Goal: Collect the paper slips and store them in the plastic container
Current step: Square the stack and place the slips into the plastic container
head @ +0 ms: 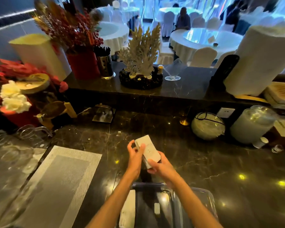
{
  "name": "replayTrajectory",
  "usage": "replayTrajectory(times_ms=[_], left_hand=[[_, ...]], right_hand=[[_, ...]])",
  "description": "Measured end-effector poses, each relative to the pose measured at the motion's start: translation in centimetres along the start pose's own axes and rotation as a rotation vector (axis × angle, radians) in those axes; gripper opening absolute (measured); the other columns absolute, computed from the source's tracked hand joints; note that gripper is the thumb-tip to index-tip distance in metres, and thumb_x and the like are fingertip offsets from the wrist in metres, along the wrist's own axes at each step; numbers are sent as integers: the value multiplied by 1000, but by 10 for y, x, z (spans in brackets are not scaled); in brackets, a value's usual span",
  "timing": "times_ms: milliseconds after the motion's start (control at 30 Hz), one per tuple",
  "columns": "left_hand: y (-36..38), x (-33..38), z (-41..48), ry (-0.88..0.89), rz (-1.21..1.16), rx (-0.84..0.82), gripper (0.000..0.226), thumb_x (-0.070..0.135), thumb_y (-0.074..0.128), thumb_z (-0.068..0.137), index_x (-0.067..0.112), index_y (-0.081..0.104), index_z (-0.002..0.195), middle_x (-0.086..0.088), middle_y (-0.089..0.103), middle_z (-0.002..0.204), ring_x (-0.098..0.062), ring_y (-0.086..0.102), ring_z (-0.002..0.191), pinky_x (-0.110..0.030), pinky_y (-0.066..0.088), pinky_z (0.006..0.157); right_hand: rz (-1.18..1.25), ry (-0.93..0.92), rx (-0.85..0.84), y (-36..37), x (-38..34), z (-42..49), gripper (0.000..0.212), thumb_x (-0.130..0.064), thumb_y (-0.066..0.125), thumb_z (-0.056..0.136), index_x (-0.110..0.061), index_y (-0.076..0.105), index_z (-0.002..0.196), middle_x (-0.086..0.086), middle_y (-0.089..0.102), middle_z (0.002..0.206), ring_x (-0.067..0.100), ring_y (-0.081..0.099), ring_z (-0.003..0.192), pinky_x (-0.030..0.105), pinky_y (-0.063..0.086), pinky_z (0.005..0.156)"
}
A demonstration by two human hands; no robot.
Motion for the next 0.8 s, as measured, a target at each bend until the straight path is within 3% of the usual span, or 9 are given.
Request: replayTrajectory(times_ms=[100,200,300,433,500,600,667,733,800], left_hand=[[2,-21,-28,-68,86,61,59,19,57,97,21,25,146,-4,55,121,-3,60,87,-15,52,57],[-11,-28,-47,-93,125,38,53,22,53,99,19,30,147,-5,57,125,-8,60,92,-23,54,66],[-21,-23,-60,-115,135,-24,49,21,51,100,19,34,146,-8,57,130,-20,62,104,-33,55,78],[-7,-20,-87,-67,247,-146,45,28,52,99,29,33,140,6,57,120,-10,61,102,-19,53,66],[20,-35,-102,-63,290,-234,46,24,53,99,33,31,138,9,56,120,-6,61,103,-16,54,66],[37,-53,-115,-122,251,-271,49,25,55,98,31,33,141,8,57,126,-3,61,107,-17,53,80],[27,-50,-116,-100,292,-294,51,33,57,97,42,30,139,19,55,122,1,62,104,-14,54,70],[20,-46,-118,-85,312,-320,50,40,57,95,53,30,135,25,54,120,0,62,104,-13,55,66],[30,-42,-121,-58,323,-347,48,41,57,94,59,32,131,22,55,124,1,62,107,-13,55,68]], right_hand=[[-118,-30,164,12,17,-19,47,-23,66,92,-23,37,129,2,60,123,9,62,99,21,59,71],[-243,-34,106,19,35,-38,58,-38,62,93,-19,35,141,3,57,132,13,62,107,21,58,76],[-333,1,82,1,36,-51,68,-60,45,92,-22,38,148,1,50,147,18,53,129,31,47,103],[-87,-7,262,-28,16,-62,67,-58,30,99,-24,21,156,0,22,163,23,26,149,42,23,121],[32,31,252,-19,16,-63,67,-58,29,99,-21,27,155,5,30,161,25,33,146,43,26,121],[9,97,186,-5,21,-68,69,-62,28,97,-18,39,149,11,45,151,29,46,137,47,36,116],[89,130,179,-9,26,-69,73,-66,25,95,-13,54,136,12,61,134,31,59,123,45,46,106],[134,126,249,-20,32,-69,68,-65,22,96,-16,55,131,2,61,127,26,62,114,34,50,94],[131,112,264,-17,37,-69,69,-68,25,93,-19,55,131,8,62,129,24,63,111,38,53,93]])
Point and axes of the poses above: each hand's wrist, its own z-axis towards the middle knuckle, its own y-axis out of the palm, x = y × z, the point moved 10 cm from there along z, towards the middle knuckle
